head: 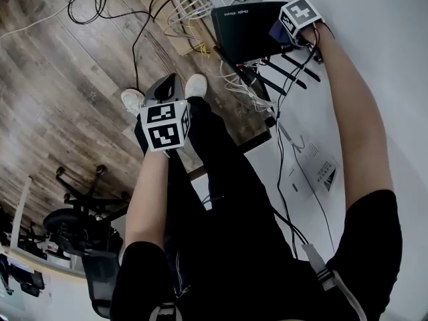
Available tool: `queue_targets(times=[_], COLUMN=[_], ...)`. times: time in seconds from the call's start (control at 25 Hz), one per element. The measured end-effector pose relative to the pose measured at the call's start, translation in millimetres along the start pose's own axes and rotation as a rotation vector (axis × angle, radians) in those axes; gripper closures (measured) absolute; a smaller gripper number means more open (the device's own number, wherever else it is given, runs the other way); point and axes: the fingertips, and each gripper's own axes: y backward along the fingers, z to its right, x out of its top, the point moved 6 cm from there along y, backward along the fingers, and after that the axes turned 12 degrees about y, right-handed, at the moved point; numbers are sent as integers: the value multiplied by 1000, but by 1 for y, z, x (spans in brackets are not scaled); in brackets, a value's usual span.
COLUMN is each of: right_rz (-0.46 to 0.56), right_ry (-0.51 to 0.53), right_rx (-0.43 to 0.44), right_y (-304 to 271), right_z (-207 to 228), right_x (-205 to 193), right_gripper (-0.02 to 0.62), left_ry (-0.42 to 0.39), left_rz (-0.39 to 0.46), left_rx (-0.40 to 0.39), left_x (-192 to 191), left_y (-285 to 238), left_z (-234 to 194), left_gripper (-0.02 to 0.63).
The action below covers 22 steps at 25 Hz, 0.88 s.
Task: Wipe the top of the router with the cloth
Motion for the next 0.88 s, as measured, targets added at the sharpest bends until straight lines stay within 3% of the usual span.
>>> queue_targets(times=[0.24, 0.44, 0.6, 0.88], right_rz=[-2, 145, 191, 225], right_ry=[-27, -132, -85, -34], right_rx=[9, 16, -27, 3], right_y=[1, 12, 24, 33], right_z=[1, 7, -5, -29], right_x=[-1, 17, 36, 57], right_gripper=[551, 551, 551, 551], left_ry=[7, 23, 30, 29], left_rz=[7, 5, 6, 17], left_rx=[-5, -4, -11, -19], left_x=[1, -2, -2, 7], left_y=[0, -3, 2, 4], left_z=[-1, -8, -11, -14], left_gripper=[595, 595, 595, 595])
